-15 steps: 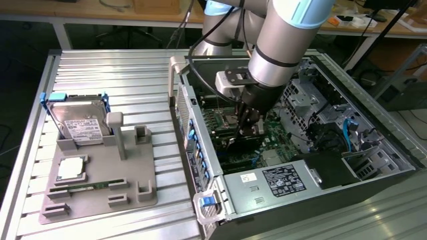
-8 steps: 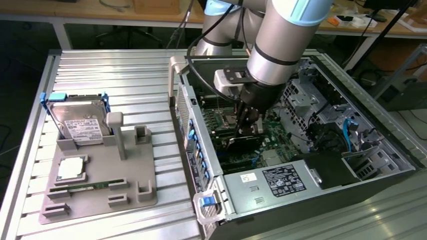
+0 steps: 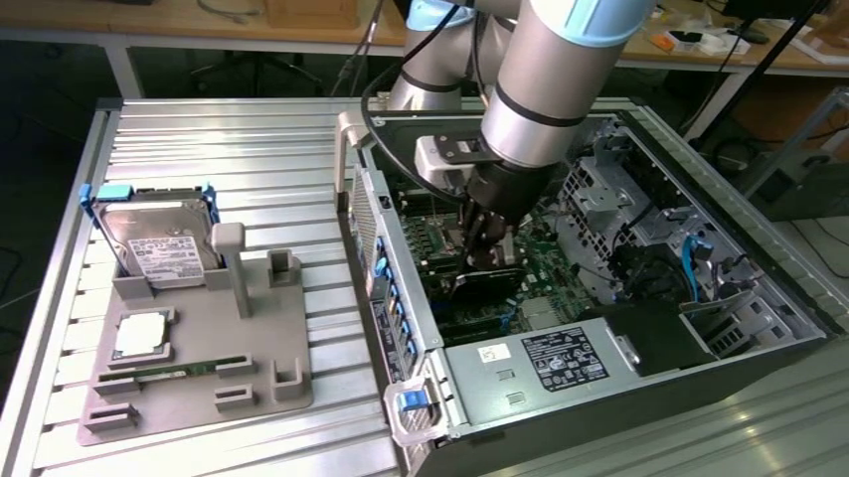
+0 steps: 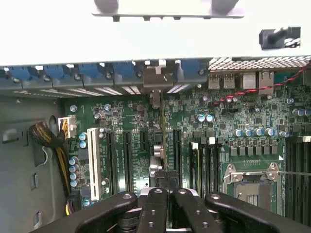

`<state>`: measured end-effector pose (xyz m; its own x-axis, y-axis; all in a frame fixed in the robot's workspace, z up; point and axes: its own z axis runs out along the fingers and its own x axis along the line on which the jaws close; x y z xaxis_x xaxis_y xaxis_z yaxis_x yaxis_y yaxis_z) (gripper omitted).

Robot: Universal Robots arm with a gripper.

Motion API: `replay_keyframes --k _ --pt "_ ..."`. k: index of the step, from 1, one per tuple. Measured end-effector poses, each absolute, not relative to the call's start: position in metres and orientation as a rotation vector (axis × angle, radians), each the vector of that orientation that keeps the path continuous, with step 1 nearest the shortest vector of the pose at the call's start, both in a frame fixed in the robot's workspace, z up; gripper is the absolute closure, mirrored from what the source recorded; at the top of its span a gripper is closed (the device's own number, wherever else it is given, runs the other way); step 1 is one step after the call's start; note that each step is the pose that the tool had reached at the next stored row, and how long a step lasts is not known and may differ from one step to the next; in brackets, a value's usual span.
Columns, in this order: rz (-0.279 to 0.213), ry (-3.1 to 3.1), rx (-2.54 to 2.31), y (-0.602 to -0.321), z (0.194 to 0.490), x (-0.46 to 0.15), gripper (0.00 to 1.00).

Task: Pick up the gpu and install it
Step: 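Press down on the gpu until it lock into place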

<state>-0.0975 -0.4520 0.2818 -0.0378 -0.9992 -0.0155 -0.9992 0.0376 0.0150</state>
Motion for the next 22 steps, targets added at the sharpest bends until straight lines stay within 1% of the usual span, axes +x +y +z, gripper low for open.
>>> replay_keyframes --k 22 --pt "0.034 2.263 -2.179 -0.452 0.293 -0.117 0.89"
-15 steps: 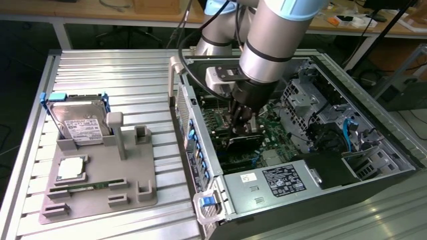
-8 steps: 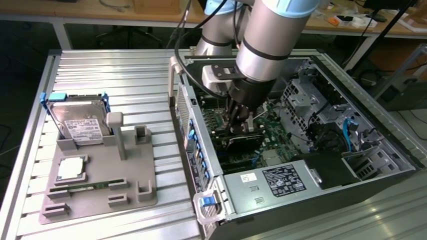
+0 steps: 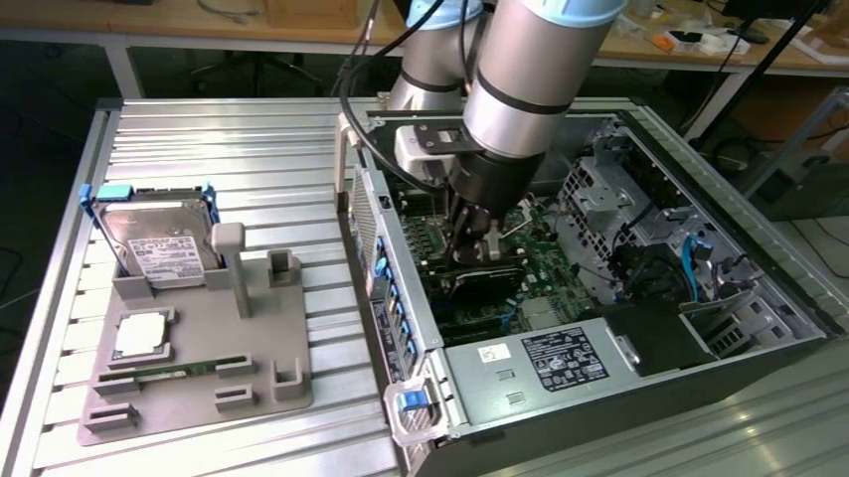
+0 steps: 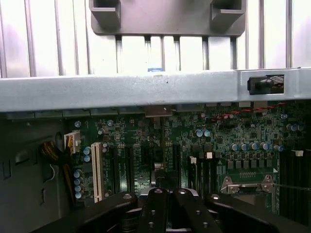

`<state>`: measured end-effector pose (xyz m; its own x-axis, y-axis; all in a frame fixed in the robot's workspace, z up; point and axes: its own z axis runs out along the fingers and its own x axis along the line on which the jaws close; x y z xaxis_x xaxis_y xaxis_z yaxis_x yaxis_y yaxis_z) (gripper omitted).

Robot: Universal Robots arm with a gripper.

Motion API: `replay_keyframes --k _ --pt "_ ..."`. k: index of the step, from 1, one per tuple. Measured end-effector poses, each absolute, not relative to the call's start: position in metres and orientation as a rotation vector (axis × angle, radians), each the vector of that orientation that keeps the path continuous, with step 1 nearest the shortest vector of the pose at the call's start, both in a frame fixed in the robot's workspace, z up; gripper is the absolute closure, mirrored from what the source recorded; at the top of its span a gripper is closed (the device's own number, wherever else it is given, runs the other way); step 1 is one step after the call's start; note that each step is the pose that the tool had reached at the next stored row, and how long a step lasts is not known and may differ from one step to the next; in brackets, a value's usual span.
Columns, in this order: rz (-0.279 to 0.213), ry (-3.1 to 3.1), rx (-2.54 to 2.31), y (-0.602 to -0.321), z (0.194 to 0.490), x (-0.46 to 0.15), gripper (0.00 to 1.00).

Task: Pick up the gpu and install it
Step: 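Press down on the gpu until it lock into place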

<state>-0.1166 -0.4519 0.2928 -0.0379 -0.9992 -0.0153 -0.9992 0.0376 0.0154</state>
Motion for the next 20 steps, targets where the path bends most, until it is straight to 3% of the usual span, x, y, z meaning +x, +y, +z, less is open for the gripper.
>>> replay_keyframes --k 20 --pt "0.034 2.263 -2.179 -0.452 0.300 -0.140 0.89"
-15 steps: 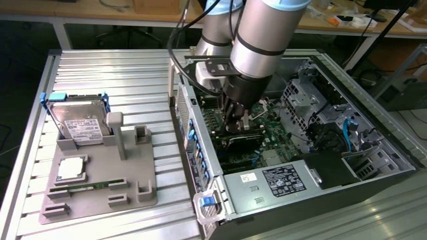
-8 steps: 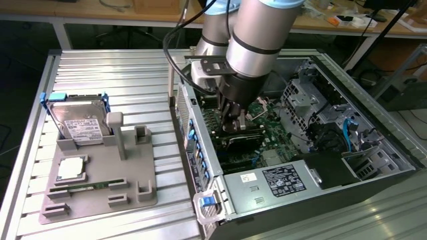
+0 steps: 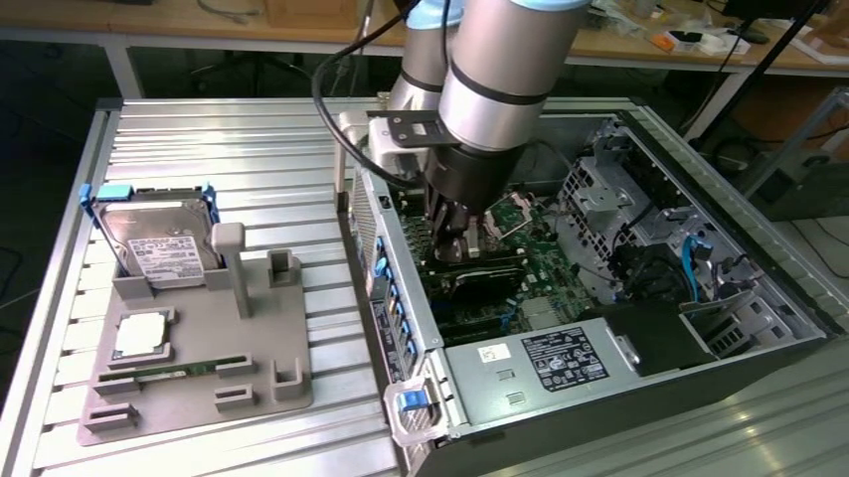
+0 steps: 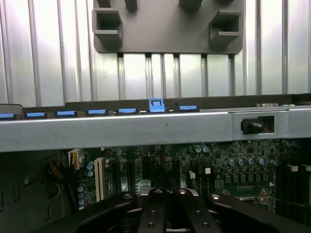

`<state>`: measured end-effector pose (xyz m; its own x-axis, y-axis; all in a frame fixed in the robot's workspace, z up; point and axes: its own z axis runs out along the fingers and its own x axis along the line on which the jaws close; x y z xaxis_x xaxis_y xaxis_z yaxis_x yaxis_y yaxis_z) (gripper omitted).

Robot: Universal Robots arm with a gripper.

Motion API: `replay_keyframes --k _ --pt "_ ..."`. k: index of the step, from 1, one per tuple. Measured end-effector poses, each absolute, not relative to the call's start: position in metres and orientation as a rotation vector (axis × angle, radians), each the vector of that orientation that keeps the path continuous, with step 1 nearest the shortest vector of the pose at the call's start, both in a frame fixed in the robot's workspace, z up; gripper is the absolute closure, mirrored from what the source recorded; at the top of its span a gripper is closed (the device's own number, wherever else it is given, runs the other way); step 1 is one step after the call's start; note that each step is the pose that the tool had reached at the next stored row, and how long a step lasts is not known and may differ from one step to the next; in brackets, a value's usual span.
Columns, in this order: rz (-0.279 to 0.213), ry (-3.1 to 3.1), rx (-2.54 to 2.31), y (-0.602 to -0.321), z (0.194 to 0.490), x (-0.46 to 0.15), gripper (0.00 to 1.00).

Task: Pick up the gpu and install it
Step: 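Press down on the gpu until it lock into place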

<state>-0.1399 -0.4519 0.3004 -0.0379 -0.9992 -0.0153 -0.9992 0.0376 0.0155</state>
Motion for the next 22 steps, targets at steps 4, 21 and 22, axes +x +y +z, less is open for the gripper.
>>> replay_keyframes --k 4,21,22 --pt "0.034 2.263 -2.179 -0.452 0.301 -0.146 0.89" --pt "0.034 2.263 -2.179 -0.452 0.301 -0.164 0.89" --pt "0.034 2.263 -2.179 -0.452 0.301 -0.165 0.89"
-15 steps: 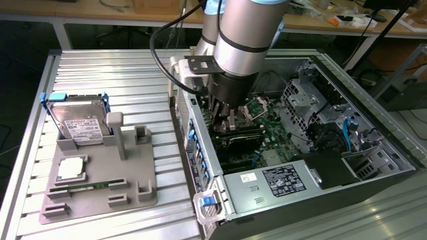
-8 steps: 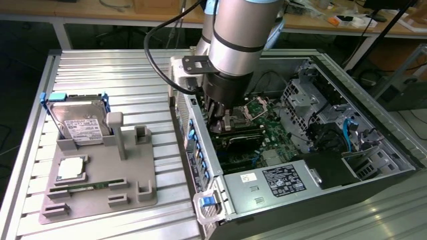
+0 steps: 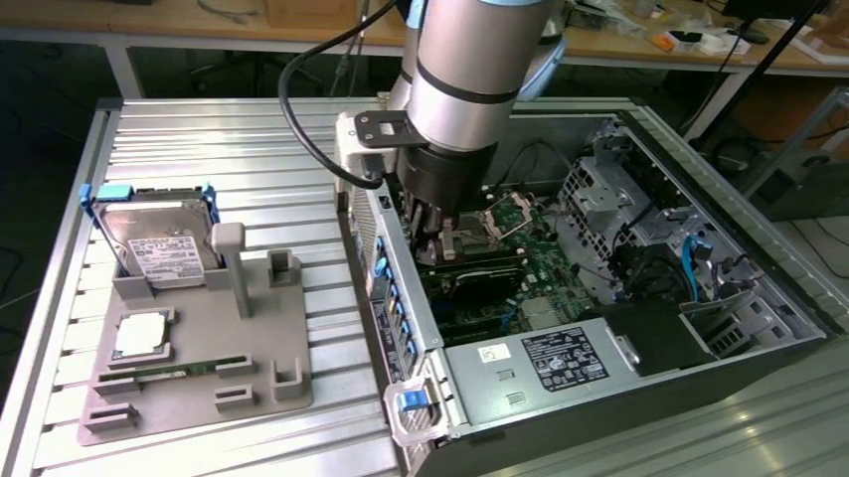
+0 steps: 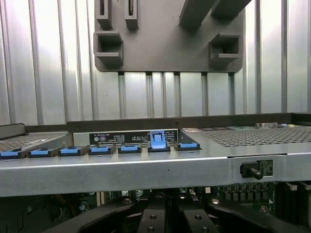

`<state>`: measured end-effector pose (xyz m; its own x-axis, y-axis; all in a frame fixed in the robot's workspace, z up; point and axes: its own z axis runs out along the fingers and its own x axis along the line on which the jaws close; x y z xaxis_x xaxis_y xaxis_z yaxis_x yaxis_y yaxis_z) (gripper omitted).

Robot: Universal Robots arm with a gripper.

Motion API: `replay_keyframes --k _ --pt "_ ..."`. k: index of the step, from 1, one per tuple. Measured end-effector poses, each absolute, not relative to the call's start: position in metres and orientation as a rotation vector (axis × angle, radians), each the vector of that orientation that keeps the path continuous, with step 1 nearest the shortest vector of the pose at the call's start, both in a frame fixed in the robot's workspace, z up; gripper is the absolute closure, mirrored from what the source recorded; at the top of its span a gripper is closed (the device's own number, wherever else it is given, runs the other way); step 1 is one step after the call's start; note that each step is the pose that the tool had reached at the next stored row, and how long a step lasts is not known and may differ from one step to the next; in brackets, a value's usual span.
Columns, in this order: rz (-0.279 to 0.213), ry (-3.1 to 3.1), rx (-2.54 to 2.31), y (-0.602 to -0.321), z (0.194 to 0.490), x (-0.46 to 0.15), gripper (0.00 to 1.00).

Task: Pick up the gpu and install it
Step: 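Press down on the gpu until it lock into place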

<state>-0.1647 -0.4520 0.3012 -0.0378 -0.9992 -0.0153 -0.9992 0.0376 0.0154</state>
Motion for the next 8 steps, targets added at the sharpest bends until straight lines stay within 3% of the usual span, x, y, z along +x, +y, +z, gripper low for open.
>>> replay_keyframes --k 8 --pt "0.034 2.263 -2.179 -0.4520 0.3023 -0.1680 0.89"
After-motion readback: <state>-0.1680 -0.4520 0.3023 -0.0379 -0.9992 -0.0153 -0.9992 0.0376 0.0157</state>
